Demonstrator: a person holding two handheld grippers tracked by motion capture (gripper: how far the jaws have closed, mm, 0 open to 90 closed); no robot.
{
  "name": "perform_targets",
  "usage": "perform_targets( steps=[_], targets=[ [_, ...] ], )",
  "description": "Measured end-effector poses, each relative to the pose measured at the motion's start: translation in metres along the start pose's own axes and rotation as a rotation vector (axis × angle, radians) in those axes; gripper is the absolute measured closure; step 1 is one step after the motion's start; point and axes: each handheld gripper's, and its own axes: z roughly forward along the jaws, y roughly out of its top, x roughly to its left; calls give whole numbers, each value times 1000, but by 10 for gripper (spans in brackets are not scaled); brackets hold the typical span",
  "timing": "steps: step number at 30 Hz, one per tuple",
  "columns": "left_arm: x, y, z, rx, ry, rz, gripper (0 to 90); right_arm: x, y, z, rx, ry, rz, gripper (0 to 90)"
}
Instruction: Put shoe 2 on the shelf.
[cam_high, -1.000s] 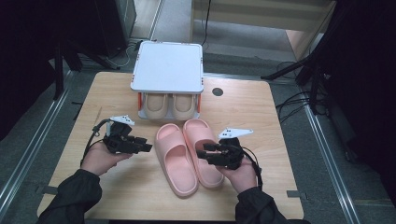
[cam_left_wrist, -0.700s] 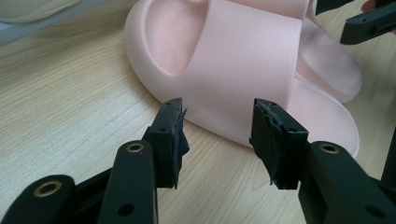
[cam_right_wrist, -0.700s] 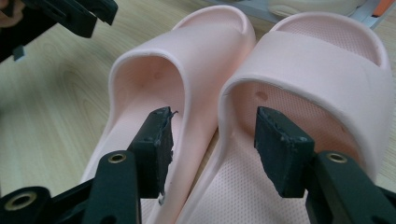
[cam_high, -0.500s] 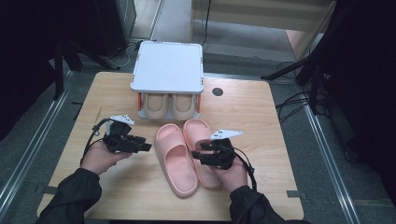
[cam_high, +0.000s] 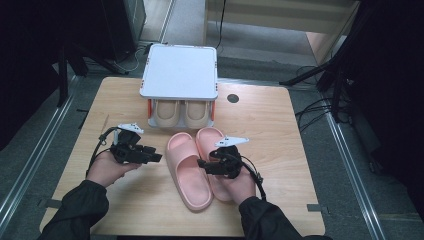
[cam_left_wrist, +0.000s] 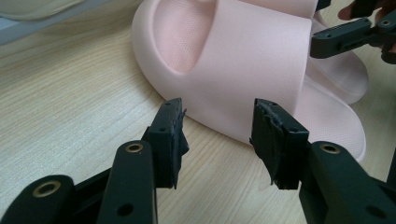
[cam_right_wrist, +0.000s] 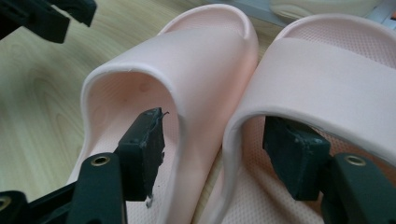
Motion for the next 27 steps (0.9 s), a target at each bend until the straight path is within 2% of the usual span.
perform_targets(
  steps=[4, 11, 15, 17, 18, 19, 22, 25, 27],
  targets=[
    [0, -1, 0, 1, 3, 0, 527, 2, 1, 8, 11, -30, 27, 389],
    [2, -1, -1, 2, 9, -2, 528, 5, 4, 17, -3, -93, 39, 379],
    [2, -1, -1, -1, 10, -3, 528, 9, 3, 21, 2, -141, 26, 392],
    [2, -1, 0, -1, 8, -1, 527, 11, 2, 23, 7, -160, 11, 437],
    [2, -1, 0, -1, 9, 0, 526, 11, 2, 24, 6, -154, 12, 490],
    [2, -2, 0, 0, 9, 1, 526, 11, 1, 24, 11, -128, 20, 513],
    [2, -2, -1, -4, 11, -9, 526, 13, 1, 24, 16, -145, 13, 567],
    [4, -3, -2, -6, 12, -9, 526, 11, 1, 21, 11, -155, 13, 674],
    [4, -3, -3, -8, 11, -12, 526, 9, 1, 19, 7, -149, 28, 688]
  ],
)
